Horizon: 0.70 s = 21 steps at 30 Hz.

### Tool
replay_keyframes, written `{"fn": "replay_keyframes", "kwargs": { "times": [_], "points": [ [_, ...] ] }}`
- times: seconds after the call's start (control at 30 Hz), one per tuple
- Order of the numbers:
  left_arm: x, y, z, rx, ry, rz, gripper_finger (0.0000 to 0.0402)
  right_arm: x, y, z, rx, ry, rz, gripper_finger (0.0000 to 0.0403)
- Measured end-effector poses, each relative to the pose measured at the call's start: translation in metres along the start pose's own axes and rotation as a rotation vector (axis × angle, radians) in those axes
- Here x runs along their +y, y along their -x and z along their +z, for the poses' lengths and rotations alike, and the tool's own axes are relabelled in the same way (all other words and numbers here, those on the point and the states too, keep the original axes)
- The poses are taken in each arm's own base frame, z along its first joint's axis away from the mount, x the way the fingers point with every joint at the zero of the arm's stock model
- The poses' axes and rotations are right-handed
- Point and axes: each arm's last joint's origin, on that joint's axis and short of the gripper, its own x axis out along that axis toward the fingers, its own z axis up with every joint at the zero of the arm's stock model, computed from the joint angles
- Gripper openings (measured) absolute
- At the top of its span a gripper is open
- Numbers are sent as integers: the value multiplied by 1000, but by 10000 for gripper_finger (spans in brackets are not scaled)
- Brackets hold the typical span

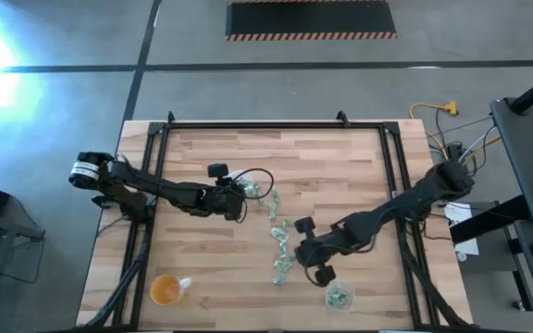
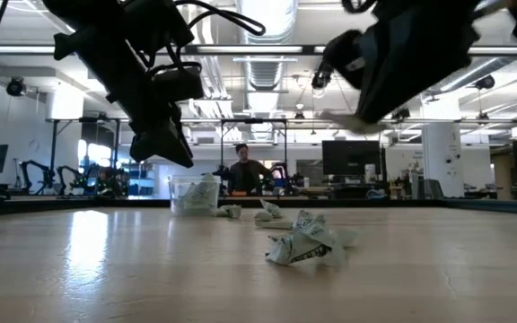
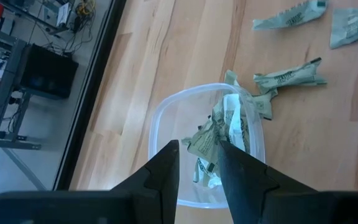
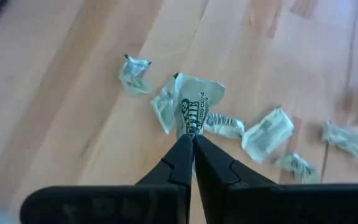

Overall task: Pick and place Stevia / Truvia into bins
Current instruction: Put the stevia packet into the bottom transparent container

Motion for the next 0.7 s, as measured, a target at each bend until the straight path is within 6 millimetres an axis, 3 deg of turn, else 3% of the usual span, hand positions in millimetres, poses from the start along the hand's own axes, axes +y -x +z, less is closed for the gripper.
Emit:
{"fn": "replay_keyframes", "kwargs": {
  "times": [0.13,0.27,0.53,0.7],
  "points": [
    [0,0,0,0,10,0,94,10,21,-5,27,-60,20,8],
    [0,0,0,-1,12,1,94,33,32,-13,49,-75,61,8],
    [0,0,0,-2,13,1,94,90,42,-29,69,-14,158,8],
    [0,0,1,-10,21,1,94,110,49,-36,62,-49,151,8]
  ]
}}
